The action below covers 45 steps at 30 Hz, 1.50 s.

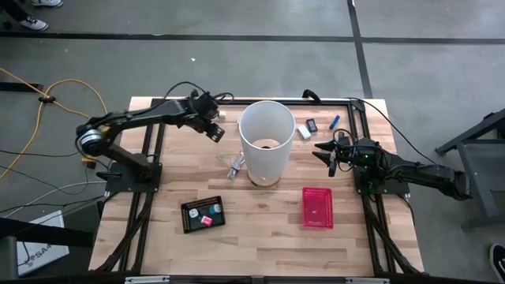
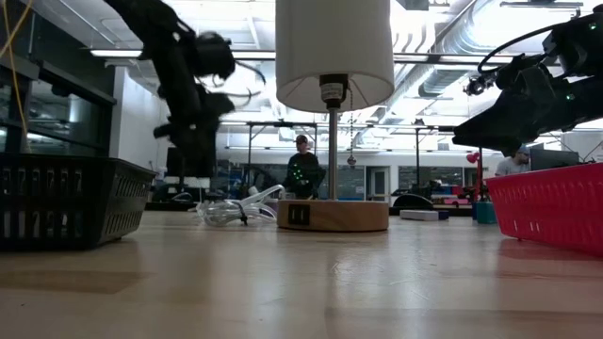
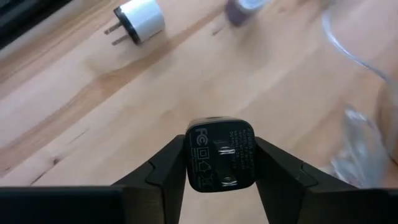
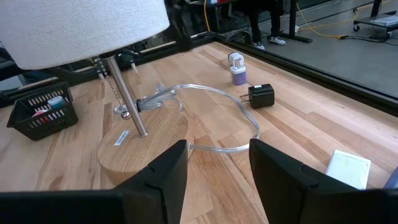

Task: Pick & Place Office items
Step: Put the left black charger adapter into the black bin

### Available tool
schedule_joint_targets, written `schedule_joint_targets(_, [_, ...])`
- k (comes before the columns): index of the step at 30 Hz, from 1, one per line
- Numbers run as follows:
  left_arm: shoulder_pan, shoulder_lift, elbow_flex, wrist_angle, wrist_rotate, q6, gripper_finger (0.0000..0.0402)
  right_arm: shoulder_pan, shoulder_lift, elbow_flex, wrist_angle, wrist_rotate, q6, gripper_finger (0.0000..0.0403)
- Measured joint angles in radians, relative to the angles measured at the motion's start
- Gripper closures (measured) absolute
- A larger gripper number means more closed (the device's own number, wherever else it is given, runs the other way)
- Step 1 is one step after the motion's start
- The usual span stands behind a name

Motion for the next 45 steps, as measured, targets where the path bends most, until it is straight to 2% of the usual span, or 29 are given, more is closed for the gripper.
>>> schedule_joint_targets(9, [-0.153, -0.173, 0.0, -0.174, 0.004, -0.034, 0.0251, 0.0, 0.0, 0.0, 0.0, 0.0, 0.0, 0.0243])
schedule_joint_targets(16, [-0.358, -0.245, 0.0, -0.27, -0.004, -0.126, 0.0251, 0.0, 0.0, 0.0, 0.0, 0.0, 0.0, 0.0243])
schedule_joint_targets(19, [-0.467, -0.258, 0.0, -0.298, -0.039, -0.184, 0.0251, 0.0, 0.0, 0.0, 0.0, 0.0, 0.0, 0.0243])
schedule_joint_targets(26, [-0.747, -0.259, -0.002, -0.319, -0.17, -0.392, 0.0251, 0.0, 0.0, 0.0, 0.0, 0.0, 0.0, 0.0243])
schedule_joint_targets(34, [-1.03, -0.251, -0.063, -0.301, -0.265, -0.661, 0.0251, 0.0, 0.0, 0.0, 0.0, 0.0, 0.0, 0.0243])
schedule_joint_targets(40, [-1.136, -0.194, -0.086, -0.203, -0.296, -0.674, 0.0251, 0.0, 0.0, 0.0, 0.0, 0.0, 0.0, 0.0243])
schedule_joint_targets(45, [-1.165, -0.12, -0.087, -0.145, -0.257, -0.674, 0.0252, 0.0, 0.0, 0.0, 0.0, 0.0, 0.0, 0.0243])
